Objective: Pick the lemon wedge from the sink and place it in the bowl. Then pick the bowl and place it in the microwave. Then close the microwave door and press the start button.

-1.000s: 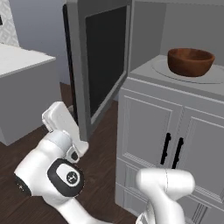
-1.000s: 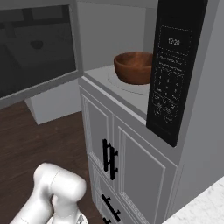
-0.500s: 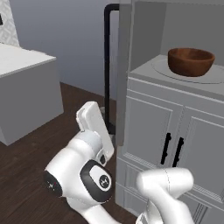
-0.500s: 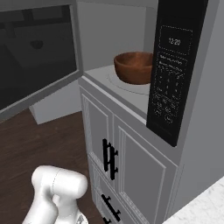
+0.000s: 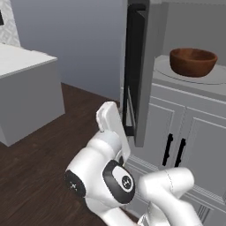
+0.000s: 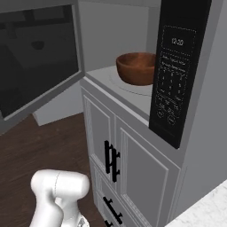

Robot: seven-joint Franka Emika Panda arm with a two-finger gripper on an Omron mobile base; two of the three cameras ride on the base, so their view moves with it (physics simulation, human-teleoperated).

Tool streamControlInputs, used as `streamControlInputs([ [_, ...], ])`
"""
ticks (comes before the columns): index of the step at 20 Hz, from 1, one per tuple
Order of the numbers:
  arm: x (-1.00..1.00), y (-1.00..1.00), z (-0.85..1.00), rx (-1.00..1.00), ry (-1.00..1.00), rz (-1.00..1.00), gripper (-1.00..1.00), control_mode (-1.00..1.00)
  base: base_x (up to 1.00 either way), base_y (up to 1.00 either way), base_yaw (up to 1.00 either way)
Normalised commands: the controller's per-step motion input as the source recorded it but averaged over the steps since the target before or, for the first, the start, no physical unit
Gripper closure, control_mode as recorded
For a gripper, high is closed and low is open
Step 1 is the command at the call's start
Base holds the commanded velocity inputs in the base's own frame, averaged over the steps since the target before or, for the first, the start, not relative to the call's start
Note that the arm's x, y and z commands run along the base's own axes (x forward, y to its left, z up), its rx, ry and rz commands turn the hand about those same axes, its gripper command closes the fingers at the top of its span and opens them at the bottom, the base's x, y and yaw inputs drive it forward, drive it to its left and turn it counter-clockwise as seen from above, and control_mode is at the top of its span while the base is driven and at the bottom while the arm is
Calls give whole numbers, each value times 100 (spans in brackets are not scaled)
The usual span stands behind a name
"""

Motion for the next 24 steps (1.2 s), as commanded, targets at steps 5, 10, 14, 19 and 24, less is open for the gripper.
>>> streamControlInputs([
  [5, 0, -100, 77, 28, 0, 0, -100, -100, 0, 0, 0],
  [10, -2, -100, 66, 30, 0, 0, -100, -100, 0, 0, 0],
  [14, -17, -100, 64, 30, 0, 0, -100, -100, 0, 0, 0],
  [19, -11, -100, 55, 23, -1, -13, -100, -100, 0, 0, 0],
  [24, -1, -100, 54, 16, -14, -31, -100, -100, 0, 0, 0],
])
